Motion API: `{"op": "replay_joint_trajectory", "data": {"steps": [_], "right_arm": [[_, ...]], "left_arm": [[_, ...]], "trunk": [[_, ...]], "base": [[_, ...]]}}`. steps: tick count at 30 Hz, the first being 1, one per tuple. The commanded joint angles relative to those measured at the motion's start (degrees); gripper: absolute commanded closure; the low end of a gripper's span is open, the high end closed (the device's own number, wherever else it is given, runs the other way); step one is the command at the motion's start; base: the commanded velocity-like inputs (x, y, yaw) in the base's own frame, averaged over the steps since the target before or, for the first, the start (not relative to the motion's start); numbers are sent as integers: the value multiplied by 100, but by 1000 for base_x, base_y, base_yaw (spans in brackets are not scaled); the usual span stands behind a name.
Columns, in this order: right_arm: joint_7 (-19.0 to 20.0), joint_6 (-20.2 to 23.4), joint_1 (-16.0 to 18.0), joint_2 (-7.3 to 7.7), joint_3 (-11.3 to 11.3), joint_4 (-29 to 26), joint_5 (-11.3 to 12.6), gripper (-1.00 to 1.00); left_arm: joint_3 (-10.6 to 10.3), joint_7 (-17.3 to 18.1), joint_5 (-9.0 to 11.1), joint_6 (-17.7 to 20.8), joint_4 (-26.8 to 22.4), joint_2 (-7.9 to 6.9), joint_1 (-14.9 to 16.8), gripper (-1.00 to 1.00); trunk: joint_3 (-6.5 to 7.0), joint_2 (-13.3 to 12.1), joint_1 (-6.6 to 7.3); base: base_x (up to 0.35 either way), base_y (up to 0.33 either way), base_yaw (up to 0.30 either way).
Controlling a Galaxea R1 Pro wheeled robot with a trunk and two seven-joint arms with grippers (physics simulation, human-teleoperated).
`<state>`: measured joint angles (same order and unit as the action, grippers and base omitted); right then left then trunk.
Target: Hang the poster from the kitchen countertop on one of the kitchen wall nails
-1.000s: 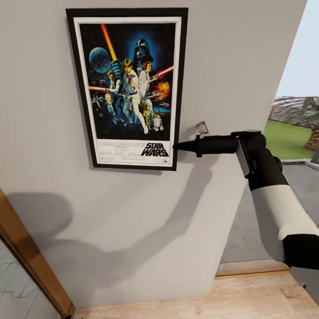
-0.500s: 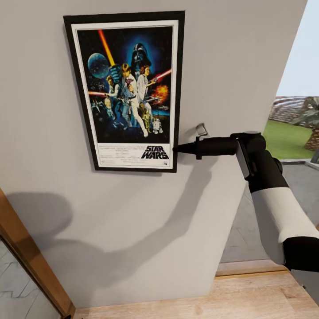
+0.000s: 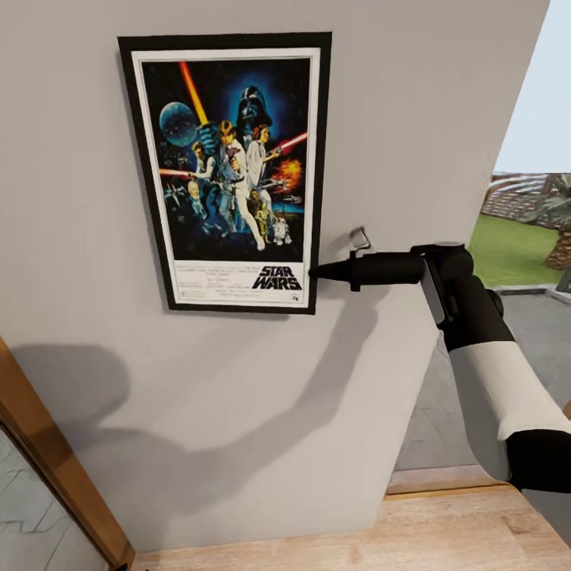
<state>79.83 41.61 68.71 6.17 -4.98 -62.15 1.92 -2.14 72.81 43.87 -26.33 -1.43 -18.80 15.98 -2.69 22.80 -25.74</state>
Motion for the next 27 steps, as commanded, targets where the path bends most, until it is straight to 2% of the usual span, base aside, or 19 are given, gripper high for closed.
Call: {"op": "replay_joint_trajectory", "data": {"steps": [1, 27], "right_arm": [[16, 51, 2, 7, -12, 10, -52, 100], [17, -135, -103, 7, -7, 10, -60, 100]], "left_arm": [[-23, 14, 28, -30, 3, -1, 4, -100], [-23, 14, 26, -30, 3, -1, 3, -100]], "trunk": [[-14, 12, -4], [-14, 12, -4]], "base": [[0, 0, 0], [0, 0, 0]]}}
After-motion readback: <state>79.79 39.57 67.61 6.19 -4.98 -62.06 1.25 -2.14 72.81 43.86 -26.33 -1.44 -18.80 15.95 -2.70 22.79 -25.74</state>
